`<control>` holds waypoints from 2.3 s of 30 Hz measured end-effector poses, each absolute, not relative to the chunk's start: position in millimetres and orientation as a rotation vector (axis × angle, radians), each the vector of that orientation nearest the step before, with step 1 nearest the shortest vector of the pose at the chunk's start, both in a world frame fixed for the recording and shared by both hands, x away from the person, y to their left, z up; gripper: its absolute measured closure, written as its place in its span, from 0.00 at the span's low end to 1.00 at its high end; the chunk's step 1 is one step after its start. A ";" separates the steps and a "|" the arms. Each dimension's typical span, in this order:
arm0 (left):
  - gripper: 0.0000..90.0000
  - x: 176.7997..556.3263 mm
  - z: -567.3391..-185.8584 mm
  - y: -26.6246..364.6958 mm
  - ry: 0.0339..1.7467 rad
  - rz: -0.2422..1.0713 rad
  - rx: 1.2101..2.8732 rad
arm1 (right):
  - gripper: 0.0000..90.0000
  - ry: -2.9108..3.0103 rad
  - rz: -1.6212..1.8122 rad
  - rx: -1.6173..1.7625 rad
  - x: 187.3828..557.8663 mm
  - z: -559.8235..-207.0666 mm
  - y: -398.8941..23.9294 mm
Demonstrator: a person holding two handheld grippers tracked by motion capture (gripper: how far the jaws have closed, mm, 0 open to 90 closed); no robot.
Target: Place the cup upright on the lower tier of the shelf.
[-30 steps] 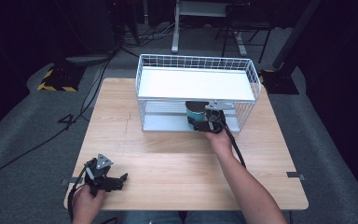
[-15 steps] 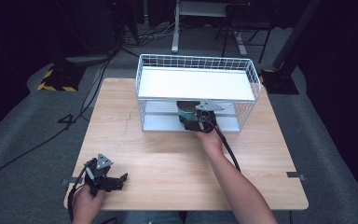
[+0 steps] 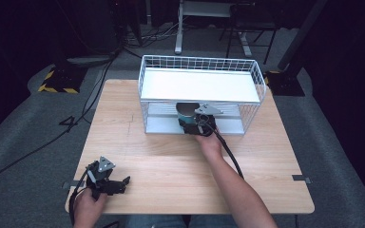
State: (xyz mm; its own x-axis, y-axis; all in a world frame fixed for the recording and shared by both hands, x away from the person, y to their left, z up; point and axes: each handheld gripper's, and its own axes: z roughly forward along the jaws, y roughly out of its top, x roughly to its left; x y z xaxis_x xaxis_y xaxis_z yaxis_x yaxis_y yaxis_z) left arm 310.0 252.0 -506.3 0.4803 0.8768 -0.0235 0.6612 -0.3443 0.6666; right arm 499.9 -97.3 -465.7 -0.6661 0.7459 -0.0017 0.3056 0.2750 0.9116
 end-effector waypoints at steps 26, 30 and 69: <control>0.00 310.0 -506.1 252.1 1.265 0.454 2.117 | 0.12 2.107 1.310 1.033 512.2 -472.5 -99.7; 0.00 310.0 -506.3 252.0 1.266 0.458 2.113 | 0.11 2.106 1.299 1.019 510.2 -470.9 -102.0; 0.00 309.4 -506.1 251.9 1.272 0.450 2.114 | 0.10 2.197 1.247 0.923 420.4 -417.9 -183.1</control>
State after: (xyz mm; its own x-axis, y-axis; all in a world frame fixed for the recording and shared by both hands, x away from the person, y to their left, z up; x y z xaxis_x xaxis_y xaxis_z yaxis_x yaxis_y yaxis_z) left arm 309.4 251.9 -506.1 0.4775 0.8782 -0.0272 0.6657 -0.3414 0.6636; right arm 420.4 -183.1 -417.9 -0.6758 0.7351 -0.0544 0.3303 0.3680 0.8692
